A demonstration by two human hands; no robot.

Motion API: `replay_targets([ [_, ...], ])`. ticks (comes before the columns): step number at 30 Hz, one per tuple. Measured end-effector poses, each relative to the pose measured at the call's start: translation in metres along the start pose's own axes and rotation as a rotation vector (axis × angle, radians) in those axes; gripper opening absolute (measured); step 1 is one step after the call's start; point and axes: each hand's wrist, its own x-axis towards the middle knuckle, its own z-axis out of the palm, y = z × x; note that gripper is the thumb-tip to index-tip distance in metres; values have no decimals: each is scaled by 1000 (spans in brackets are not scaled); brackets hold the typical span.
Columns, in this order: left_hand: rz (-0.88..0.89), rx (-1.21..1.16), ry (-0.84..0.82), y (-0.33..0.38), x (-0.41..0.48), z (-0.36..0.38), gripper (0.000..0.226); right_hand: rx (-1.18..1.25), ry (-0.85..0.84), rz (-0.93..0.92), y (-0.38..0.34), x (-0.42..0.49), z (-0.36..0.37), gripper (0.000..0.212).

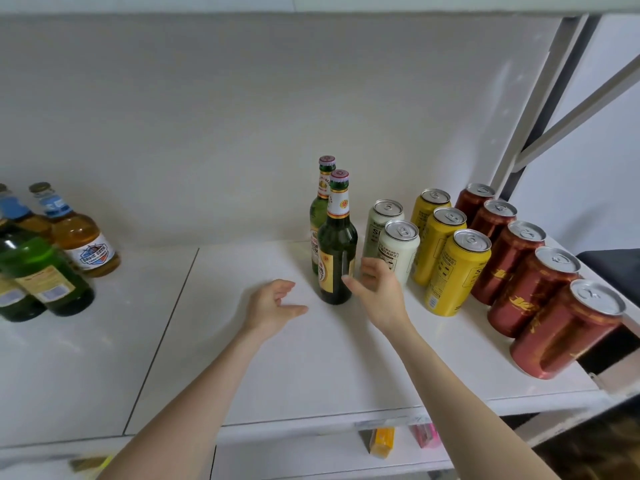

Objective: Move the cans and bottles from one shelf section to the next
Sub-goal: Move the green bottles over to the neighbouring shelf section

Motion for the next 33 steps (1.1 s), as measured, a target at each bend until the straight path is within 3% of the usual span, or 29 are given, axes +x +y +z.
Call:
replay_targets([
  [8,127,393,172,-33,-90,-38,47,-826,-66,-173,21,-76,-6,55],
  [11,205,573,208,-43,-127,-48,49,-1012,-66,-256,23,-106,-2,58],
  [15,245,882,220,-55,-167,-68,54,-1117,-81,-303,22,-138,9,65],
  [20,264,1041,248,-73,-199,-99,57,-1186,-136,-285,13,-166,32,71],
  [33,215,1136,184,-147,-226,-249,66,-1173,-107,-225,-50,-238,164,72],
])
